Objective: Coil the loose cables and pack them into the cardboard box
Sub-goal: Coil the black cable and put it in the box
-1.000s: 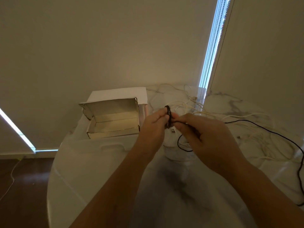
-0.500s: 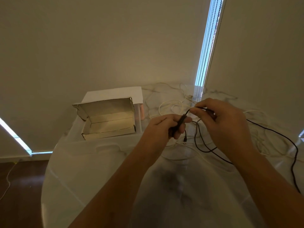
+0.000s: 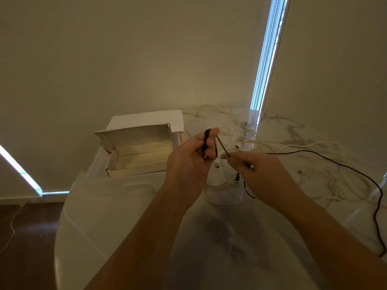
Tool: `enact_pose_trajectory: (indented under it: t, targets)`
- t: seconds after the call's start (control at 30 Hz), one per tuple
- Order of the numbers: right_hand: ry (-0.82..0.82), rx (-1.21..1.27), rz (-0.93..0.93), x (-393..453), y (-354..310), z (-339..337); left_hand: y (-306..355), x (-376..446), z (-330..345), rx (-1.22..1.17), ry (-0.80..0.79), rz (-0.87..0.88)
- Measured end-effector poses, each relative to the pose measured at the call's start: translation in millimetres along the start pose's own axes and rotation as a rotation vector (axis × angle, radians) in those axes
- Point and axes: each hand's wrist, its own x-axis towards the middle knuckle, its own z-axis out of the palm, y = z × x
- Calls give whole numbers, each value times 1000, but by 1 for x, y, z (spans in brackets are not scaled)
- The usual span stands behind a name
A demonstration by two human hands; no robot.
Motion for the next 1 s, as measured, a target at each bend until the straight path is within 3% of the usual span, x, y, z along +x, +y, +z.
enact_pose_trajectory:
  t: [0.37,0.53,0.73,1.0]
  targets:
    - [-140,-116,-190,-17,-27,7,8,10,-11,-82,191,132]
    - [-131,-175,-291,-20,-36,4,6,12,-15,62,228,193]
    - [-34,-145,-360,-21,-41,-4,-5,8,-7,354,187,186]
    - [159,-135,-349,-12,-29,-18,-12,0,1,644,-40,143]
